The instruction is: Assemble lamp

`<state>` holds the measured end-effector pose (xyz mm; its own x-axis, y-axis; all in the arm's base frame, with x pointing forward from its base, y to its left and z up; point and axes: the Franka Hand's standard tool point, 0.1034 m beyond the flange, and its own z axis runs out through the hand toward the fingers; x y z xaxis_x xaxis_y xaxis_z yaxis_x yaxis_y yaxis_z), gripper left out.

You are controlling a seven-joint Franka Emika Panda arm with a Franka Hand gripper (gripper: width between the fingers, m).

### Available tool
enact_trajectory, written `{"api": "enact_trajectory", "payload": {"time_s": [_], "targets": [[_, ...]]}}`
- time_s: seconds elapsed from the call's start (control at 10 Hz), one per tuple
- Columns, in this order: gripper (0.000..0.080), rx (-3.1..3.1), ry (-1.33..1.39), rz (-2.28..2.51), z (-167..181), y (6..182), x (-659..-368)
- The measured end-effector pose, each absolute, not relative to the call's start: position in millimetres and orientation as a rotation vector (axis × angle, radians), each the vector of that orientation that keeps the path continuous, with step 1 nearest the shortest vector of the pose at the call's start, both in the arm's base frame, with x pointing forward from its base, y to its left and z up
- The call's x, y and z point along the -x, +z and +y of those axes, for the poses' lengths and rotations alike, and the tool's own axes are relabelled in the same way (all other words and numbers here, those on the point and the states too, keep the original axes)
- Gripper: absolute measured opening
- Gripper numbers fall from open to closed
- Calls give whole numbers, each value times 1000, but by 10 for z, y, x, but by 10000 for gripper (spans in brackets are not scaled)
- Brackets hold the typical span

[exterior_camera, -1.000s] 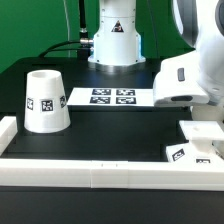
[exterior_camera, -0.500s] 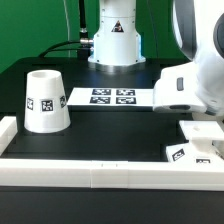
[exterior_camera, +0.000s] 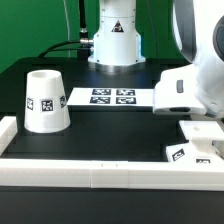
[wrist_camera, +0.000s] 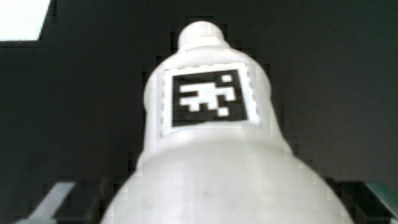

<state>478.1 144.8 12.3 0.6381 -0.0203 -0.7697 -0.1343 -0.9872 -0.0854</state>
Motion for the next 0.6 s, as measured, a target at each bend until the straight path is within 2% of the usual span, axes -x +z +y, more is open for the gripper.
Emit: {"api": "enact_trajectory", "payload": {"time_s": [0.2,0.6], "targets": [[574,2716,1244,83,1401,207,-4835],[575,2684,1184,-42,1209,921,-4990]]}}
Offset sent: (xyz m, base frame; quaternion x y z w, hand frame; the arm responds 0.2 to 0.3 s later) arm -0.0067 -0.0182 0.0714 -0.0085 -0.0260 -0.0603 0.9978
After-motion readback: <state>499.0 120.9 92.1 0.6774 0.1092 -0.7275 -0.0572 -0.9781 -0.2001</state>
